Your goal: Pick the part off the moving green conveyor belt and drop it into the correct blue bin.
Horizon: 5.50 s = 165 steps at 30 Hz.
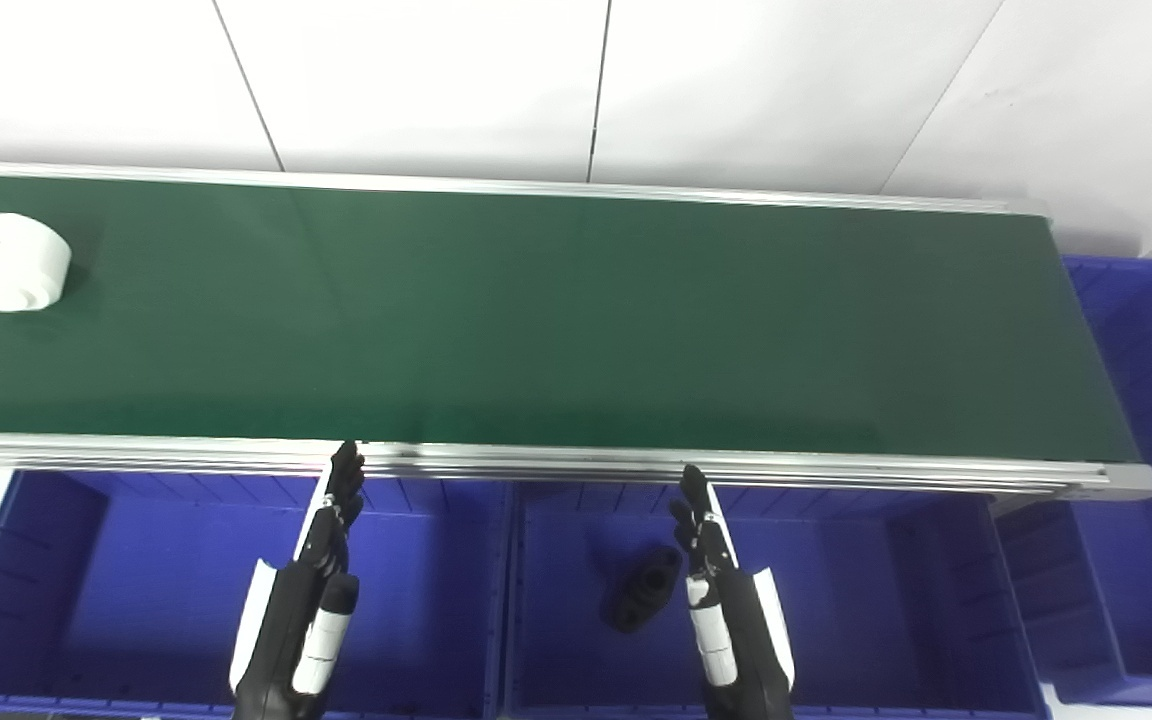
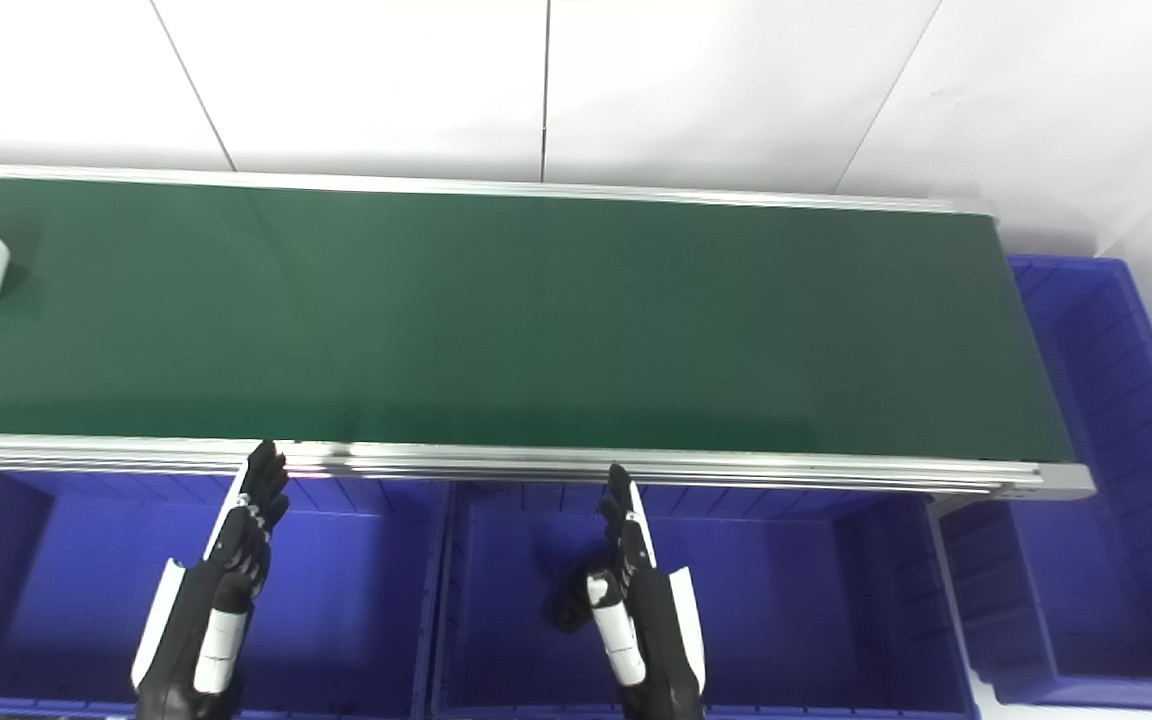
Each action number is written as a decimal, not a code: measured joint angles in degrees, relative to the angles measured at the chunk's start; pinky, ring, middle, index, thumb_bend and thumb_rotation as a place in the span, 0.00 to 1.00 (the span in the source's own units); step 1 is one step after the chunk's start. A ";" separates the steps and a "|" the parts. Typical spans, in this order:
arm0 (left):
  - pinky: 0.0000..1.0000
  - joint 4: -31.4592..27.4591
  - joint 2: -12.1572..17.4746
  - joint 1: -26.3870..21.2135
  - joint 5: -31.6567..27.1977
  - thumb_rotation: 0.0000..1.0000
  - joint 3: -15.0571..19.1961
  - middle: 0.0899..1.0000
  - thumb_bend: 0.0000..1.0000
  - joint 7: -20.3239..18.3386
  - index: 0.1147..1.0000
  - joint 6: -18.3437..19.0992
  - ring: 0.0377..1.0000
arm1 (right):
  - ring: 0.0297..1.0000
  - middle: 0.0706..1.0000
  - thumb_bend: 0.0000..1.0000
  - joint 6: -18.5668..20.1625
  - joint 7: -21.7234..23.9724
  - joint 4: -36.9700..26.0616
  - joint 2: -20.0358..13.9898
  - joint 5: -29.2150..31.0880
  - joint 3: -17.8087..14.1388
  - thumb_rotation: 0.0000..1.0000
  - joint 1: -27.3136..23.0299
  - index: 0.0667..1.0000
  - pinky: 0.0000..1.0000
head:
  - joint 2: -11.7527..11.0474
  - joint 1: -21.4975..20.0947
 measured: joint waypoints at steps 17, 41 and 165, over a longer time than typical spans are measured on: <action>1.00 0.00 0.04 -0.11 -0.61 0.98 -0.31 1.00 0.78 -0.01 1.00 0.00 1.00 | 0.98 1.00 0.82 -0.03 0.38 0.84 -0.06 0.02 -0.01 1.00 -0.17 1.00 0.99 | -0.09 0.00; 1.00 2.45 -1.32 0.02 4.19 0.96 -0.60 1.00 0.82 1.54 1.00 -1.52 0.98 | 0.99 1.00 0.79 -1.21 1.17 1.56 -0.22 1.47 -0.15 1.00 -0.11 1.00 1.00 | -4.99 9.37; 0.37 38.06 24.50 -58.84 45.64 0.00 -8.09 0.43 0.52 8.19 0.42 12.89 0.40 | 1.00 1.00 0.66 -10.67 10.88 15.27 -0.92 7.39 -7.96 1.00 -5.41 1.00 1.00 | -14.68 28.48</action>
